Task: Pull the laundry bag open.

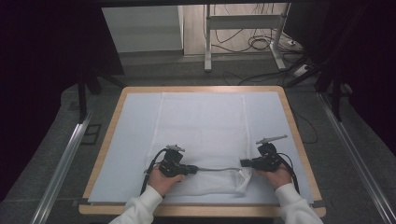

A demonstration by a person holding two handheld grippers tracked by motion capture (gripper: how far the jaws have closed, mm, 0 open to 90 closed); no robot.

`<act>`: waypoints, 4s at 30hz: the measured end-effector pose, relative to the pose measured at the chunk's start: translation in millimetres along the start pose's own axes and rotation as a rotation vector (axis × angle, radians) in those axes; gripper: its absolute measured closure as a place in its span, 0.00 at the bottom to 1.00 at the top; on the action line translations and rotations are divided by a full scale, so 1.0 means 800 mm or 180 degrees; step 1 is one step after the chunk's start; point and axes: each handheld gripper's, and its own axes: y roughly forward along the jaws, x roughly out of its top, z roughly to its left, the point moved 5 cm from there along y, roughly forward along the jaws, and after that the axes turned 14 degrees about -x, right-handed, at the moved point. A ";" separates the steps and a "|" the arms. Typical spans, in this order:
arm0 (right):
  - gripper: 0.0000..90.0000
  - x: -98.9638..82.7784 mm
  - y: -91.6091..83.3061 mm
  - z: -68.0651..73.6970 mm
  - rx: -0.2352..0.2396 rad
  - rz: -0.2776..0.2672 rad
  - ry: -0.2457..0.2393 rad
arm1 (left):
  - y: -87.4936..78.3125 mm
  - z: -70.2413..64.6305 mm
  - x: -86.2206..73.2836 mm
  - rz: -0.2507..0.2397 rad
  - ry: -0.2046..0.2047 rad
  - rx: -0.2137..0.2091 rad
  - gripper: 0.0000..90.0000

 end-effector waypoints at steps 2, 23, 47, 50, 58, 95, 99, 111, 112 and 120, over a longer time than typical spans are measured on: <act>0.98 0.000 0.000 -0.001 -0.0037 -0.0004 -0.0005 | -0.005 0.004 -0.002 0.0006 0.0017 0.0118 0.97; 0.98 -0.003 -0.003 -0.007 -0.0046 -0.0007 0.0024 | -0.033 0.023 -0.013 -0.0073 -0.0128 0.0132 0.97; 0.98 -0.003 -0.004 -0.006 -0.0044 -0.0021 0.0027 | -0.065 0.037 -0.030 -0.0179 -0.0242 0.0199 0.97; 0.98 -0.003 -0.004 -0.006 -0.0044 -0.0023 0.0026 | -0.068 0.038 -0.031 -0.0193 -0.0260 0.0204 0.97; 0.98 -0.003 -0.003 -0.006 -0.0046 -0.0028 0.0019 | -0.077 0.043 -0.035 -0.0220 -0.0288 0.0239 0.97; 0.98 -0.003 -0.002 -0.007 -0.0058 -0.0021 0.0007 | -0.129 0.061 -0.058 -0.0369 -0.0416 0.0313 0.97; 0.98 -0.003 -0.002 -0.006 -0.0063 -0.0016 0.0009 | -0.133 0.064 -0.060 -0.0365 -0.0409 0.0340 0.97; 0.98 -0.003 0.000 -0.006 -0.0067 -0.0010 0.0004 | -0.144 0.067 -0.064 -0.0416 -0.0408 0.0381 0.97; 0.98 -0.004 0.000 -0.006 -0.0067 -0.0009 -0.0006 | -0.144 0.067 -0.064 -0.0417 -0.0410 0.0378 0.97; 0.98 -0.004 0.002 -0.009 -0.0086 0.0014 -0.0014 | -0.159 0.076 -0.070 -0.0474 -0.0445 0.0460 0.97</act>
